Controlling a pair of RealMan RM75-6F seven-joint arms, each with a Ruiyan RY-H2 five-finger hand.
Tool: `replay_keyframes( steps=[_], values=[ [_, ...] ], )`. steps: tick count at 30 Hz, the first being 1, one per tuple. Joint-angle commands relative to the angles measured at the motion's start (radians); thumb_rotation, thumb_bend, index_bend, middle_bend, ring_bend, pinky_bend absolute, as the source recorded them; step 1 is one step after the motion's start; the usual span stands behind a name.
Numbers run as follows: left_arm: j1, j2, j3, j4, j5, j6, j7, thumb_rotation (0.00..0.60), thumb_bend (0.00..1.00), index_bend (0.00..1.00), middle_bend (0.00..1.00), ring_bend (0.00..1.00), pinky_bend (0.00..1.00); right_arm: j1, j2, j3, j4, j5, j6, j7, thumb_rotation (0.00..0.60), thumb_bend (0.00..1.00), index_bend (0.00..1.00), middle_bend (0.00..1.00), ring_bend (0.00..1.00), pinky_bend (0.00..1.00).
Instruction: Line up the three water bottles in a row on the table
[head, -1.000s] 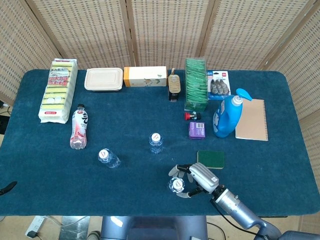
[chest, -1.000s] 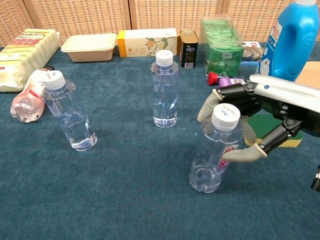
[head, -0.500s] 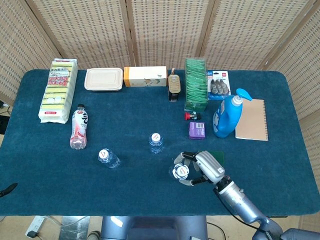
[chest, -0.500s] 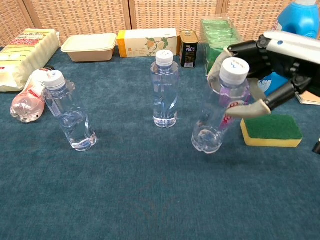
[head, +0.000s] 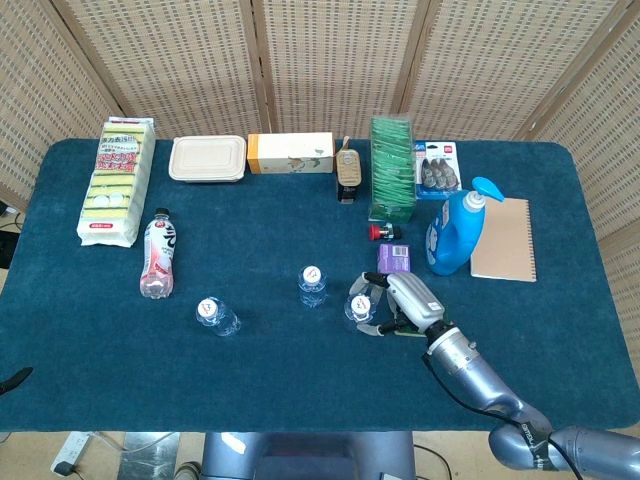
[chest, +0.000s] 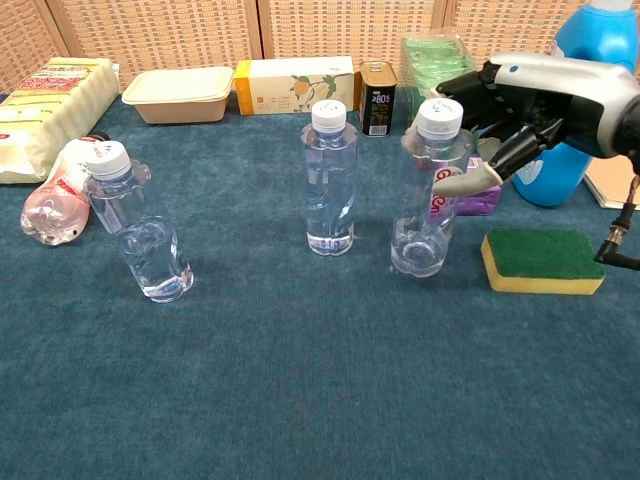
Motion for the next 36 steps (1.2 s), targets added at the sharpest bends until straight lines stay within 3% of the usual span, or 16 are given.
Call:
replay_keyframes(
  steps=[1,9,14,19,22,25,30,33,36],
  values=[
    [0.001,0.001,-0.002,0.002,-0.004,0.002,-0.006,0.6,0.12,0.0,0.0,0.0,0.04,0.01,0.004,0.007,0.001,0.024,-0.018,-0.018,0.6,0.34,0.41,0.56,0.54,0.71],
    [0.003,0.003,-0.001,0.013,-0.005,0.009,-0.028,0.6,0.12,0.0,0.0,0.0,0.04,0.014,0.015,0.002,0.016,0.067,-0.043,-0.058,0.6,0.34,0.41,0.54,0.52,0.71],
    [0.003,0.006,0.003,0.014,0.003,0.009,-0.039,0.6,0.12,0.0,0.0,0.0,0.04,0.014,0.032,-0.011,0.017,0.061,-0.062,-0.052,0.6,0.34,0.33,0.36,0.38,0.67],
    [0.005,0.006,0.002,0.015,0.001,0.014,-0.047,0.6,0.12,0.0,0.0,0.0,0.04,0.013,0.09,-0.032,-0.015,0.008,-0.101,0.027,0.6,0.3,0.11,0.14,0.17,0.49],
    [0.006,0.006,0.003,0.017,0.005,0.017,-0.05,0.6,0.12,0.0,0.0,0.0,0.04,0.008,0.104,-0.036,-0.017,-0.018,-0.09,0.049,0.6,0.29,0.07,0.06,0.07,0.35],
    [0.007,0.007,0.005,0.019,0.009,0.021,-0.058,0.6,0.12,0.0,0.0,0.0,0.04,0.002,0.125,-0.035,-0.027,-0.037,-0.074,0.071,0.6,0.28,0.06,0.04,0.04,0.27],
    [0.009,0.008,0.004,0.024,0.005,0.027,-0.07,0.6,0.12,0.0,0.0,0.0,0.04,-0.025,0.185,-0.022,-0.09,-0.074,0.0,0.073,0.6,0.26,0.05,0.03,0.04,0.23],
    [0.011,0.009,0.004,0.027,0.007,0.032,-0.077,0.6,0.12,0.0,0.0,0.0,0.04,-0.036,0.246,0.007,-0.165,-0.09,0.055,0.033,0.6,0.21,0.05,0.02,0.03,0.22],
    [0.013,0.009,0.004,0.029,0.009,0.036,-0.079,0.6,0.12,0.0,0.0,0.0,0.04,-0.009,0.305,0.038,-0.233,-0.057,0.023,-0.021,0.6,0.15,0.04,0.02,0.01,0.19]
  ],
)
